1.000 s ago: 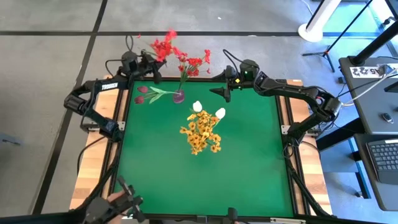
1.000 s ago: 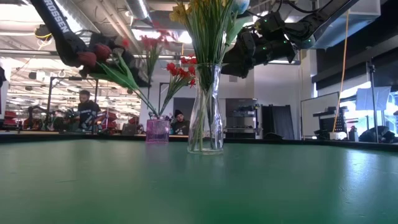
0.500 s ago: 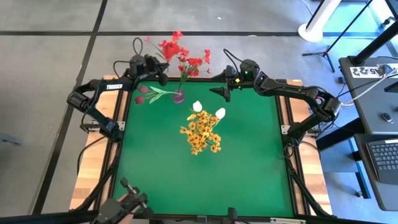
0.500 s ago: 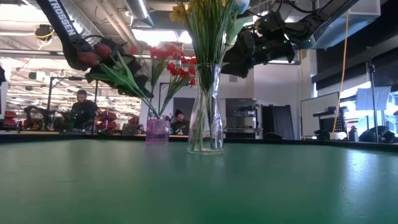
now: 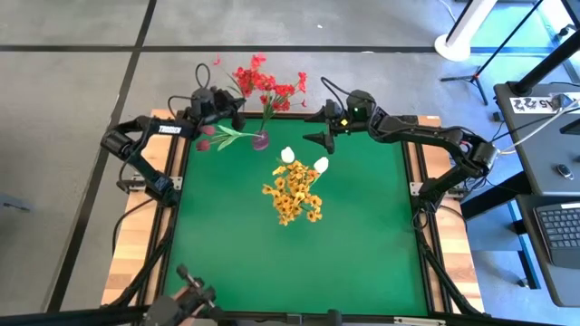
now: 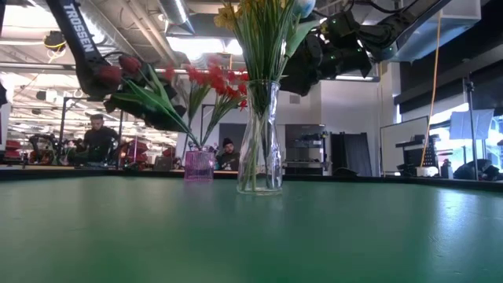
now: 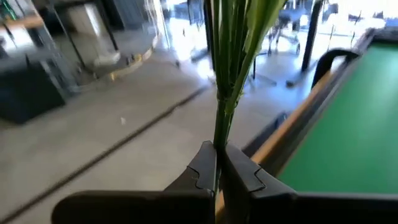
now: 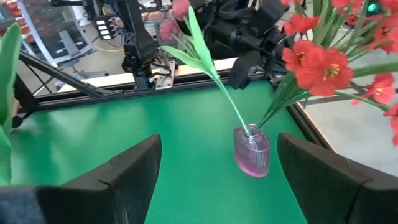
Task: Sort flowers into vase by color
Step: Put the red flowers into the pink vase
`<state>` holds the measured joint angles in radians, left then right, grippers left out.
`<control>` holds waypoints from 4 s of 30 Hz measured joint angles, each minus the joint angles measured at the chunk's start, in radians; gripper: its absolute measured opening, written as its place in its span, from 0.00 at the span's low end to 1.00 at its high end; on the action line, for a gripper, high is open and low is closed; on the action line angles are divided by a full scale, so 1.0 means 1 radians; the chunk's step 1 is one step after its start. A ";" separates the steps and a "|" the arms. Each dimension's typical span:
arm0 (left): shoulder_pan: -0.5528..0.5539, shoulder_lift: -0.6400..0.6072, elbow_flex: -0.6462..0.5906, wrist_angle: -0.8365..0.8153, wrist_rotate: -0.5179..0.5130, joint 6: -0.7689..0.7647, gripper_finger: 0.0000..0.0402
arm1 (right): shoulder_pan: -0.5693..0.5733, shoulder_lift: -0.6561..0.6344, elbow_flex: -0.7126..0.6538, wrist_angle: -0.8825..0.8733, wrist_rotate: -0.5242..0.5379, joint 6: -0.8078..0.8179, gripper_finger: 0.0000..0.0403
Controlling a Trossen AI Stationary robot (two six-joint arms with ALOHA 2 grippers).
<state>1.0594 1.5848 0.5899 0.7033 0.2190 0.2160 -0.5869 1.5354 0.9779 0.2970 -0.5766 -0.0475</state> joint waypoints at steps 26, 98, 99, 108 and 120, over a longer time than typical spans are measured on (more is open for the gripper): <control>-0.218 -0.001 -0.021 -0.041 -0.228 -0.185 0.00 | -0.002 0.000 0.000 -0.009 -0.008 -0.036 0.79; -0.159 -0.305 -0.292 0.201 0.275 -0.265 0.00 | -0.002 0.000 0.000 -0.006 -0.010 -0.066 0.79; -0.164 -0.282 -0.292 0.229 0.252 -0.272 0.00 | -0.002 0.000 0.000 -0.006 -0.010 -0.066 0.79; -0.191 -0.147 -0.292 0.344 0.174 -0.283 0.00 | -0.002 0.000 0.000 -0.007 -0.010 -0.066 0.79; -0.195 -0.098 -0.292 0.318 0.164 -0.259 0.00 | -0.002 0.000 0.000 -0.008 -0.010 -0.078 0.79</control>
<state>0.8649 1.4868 0.2981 1.0208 0.3826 -0.0432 -0.5884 1.5352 0.9779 0.2893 -0.5865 -0.1253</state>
